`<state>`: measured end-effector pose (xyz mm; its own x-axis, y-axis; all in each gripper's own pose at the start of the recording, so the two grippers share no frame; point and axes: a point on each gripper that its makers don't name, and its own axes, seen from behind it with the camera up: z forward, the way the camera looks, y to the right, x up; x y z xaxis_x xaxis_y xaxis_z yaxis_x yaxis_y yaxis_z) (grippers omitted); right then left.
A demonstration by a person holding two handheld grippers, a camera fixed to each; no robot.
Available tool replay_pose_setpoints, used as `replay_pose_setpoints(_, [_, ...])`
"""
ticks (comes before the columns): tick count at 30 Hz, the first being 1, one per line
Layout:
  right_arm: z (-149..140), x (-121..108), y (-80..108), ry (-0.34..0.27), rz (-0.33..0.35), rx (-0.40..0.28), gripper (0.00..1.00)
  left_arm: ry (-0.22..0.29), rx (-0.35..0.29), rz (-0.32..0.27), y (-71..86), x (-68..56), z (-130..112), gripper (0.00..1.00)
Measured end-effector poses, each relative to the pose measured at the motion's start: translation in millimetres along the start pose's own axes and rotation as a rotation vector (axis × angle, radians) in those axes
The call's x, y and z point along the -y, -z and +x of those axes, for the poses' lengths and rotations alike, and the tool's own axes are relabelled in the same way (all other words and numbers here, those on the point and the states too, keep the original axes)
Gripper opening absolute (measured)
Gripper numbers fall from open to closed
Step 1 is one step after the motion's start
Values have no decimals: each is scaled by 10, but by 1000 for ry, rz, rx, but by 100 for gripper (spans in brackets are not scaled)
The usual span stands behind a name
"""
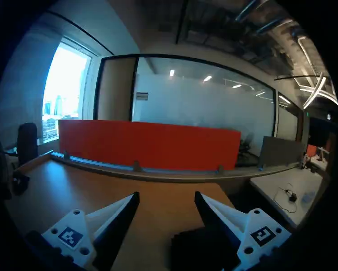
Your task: Fold towel
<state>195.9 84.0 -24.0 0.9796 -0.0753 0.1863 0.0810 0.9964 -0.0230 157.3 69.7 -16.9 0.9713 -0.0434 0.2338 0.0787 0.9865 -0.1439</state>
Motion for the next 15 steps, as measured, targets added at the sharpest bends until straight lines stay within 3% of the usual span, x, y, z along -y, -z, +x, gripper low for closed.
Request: replay_pose_setpoints(15, [255, 614, -106, -30, 40, -42, 95, -22, -53, 21, -28, 167, 181, 92])
